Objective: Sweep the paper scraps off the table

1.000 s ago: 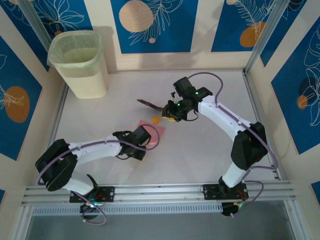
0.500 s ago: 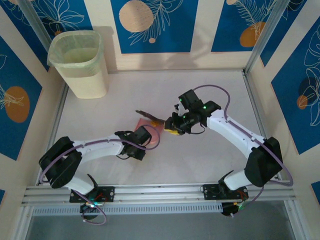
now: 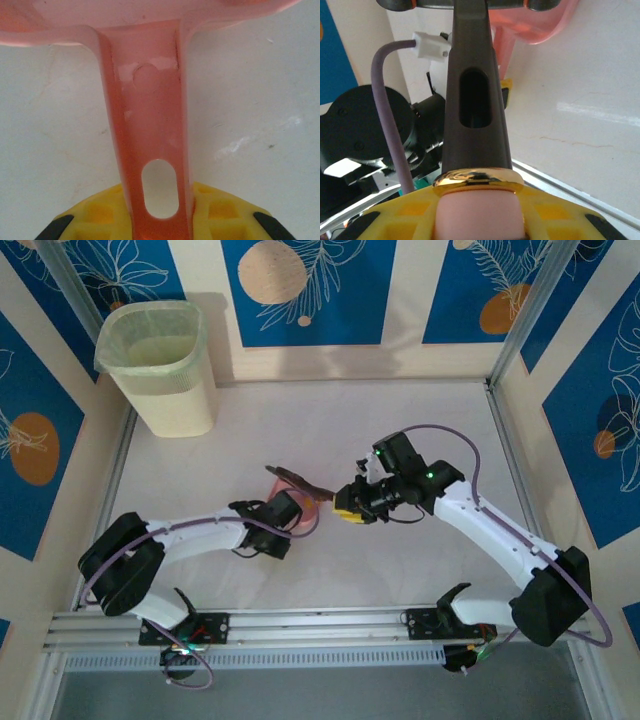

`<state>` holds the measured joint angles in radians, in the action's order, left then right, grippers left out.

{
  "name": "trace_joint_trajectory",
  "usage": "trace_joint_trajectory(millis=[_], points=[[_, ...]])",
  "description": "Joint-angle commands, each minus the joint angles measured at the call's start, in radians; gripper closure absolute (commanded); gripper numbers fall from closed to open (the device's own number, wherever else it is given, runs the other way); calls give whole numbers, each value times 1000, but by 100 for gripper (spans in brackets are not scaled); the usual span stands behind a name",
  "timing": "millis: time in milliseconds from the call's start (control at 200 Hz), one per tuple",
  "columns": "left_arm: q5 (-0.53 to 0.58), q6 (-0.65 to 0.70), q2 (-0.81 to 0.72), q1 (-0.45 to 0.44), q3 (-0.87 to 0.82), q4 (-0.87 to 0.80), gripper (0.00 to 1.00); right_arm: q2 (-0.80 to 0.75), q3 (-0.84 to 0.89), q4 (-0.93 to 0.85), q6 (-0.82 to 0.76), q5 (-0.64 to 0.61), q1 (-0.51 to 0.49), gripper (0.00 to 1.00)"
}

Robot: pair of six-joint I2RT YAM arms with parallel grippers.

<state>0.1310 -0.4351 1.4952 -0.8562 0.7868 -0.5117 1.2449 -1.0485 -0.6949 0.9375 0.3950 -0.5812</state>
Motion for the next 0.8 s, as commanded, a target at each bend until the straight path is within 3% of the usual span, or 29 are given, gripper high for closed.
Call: trace_joint_trajectory(millis=[0, 190, 405, 580, 795], points=[[-28, 9, -8, 22, -21, -17, 100, -13, 9, 31, 16, 86, 21, 100], [-34, 7, -27, 37, -32, -13, 100, -51, -3, 19, -6, 59, 73, 100], [-13, 8, -38, 39, -36, -17, 100, -83, 59, 126, 44, 177, 199, 100], [-13, 11, -37, 40, -35, -16, 100, -70, 100, 138, 31, 131, 213, 100], [-18, 12, -27, 40, -32, -15, 100, -15, 119, 127, 10, 171, 202, 100]])
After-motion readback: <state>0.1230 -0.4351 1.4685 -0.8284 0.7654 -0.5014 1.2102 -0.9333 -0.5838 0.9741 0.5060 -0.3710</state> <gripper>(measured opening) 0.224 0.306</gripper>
